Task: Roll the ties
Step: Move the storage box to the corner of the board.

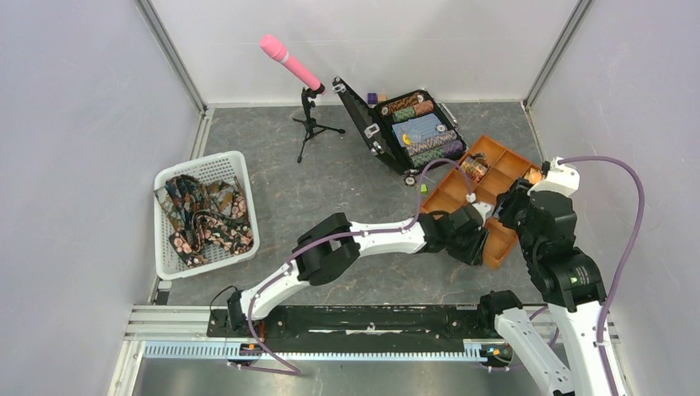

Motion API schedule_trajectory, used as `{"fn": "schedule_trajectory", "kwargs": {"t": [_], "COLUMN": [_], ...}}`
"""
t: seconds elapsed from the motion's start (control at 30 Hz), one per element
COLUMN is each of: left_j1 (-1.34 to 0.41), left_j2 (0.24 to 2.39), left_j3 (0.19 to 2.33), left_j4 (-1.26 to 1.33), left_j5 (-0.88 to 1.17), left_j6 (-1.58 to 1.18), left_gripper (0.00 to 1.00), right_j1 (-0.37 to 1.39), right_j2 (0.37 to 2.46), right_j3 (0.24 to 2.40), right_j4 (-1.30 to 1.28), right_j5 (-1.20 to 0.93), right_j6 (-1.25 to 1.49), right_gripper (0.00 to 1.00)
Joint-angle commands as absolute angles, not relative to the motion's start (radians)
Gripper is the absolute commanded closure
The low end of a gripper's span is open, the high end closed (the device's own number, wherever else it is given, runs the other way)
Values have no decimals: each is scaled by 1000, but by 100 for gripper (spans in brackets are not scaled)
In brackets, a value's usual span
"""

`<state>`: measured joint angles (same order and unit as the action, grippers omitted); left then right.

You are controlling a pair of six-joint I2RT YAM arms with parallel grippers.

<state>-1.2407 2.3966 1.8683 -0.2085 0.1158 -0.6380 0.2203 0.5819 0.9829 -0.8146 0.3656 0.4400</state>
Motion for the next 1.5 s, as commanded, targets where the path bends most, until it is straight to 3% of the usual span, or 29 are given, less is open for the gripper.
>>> {"fn": "schedule_trajectory", "kwargs": {"t": [0.0, 0.13, 0.3, 0.4, 0.6, 0.8, 1.1, 1.2, 1.3, 1.47], "left_j1": [-1162, -1129, -1076, -1049, -1051, -1089, -1130, -1098, -1041, -714], "left_j2": [2517, 2626, 2698, 2701, 2599, 2198, 1660, 1453, 1287, 969], "left_j3": [2071, 2275, 2378, 2385, 2312, 1773, 1197, 1061, 1057, 996], "left_j4": [-309, -396, -389, -370, -362, -144, -55, -169, -441, -693], "left_j5": [72, 70, 94, 99, 163, 127, 6, -109, -235, -232], "left_j6": [-521, -512, -547, -556, -481, -460, -589, -615, -626, -661], "left_gripper": [52, 46, 39, 31, 25, 23, 22, 23, 26, 27], "right_j1": [217, 218, 218, 218, 217, 217, 218, 218, 217, 218], "right_j2": [563, 555, 551, 547, 540, 547, 599, 612, 610, 609], "right_j3": [975, 965, 946, 936, 905, 919, 910, 868, 822, 764], "right_j4": [-821, -824, -825, -825, -808, -770, -666, -643, -617, -586], "right_j5": [351, 337, 326, 327, 330, 368, 246, 195, 162, 138], "right_j6": [437, 442, 443, 443, 440, 412, 395, 393, 400, 412], "right_gripper": [53, 53, 53, 53, 53, 52, 52, 52, 52, 52]}}
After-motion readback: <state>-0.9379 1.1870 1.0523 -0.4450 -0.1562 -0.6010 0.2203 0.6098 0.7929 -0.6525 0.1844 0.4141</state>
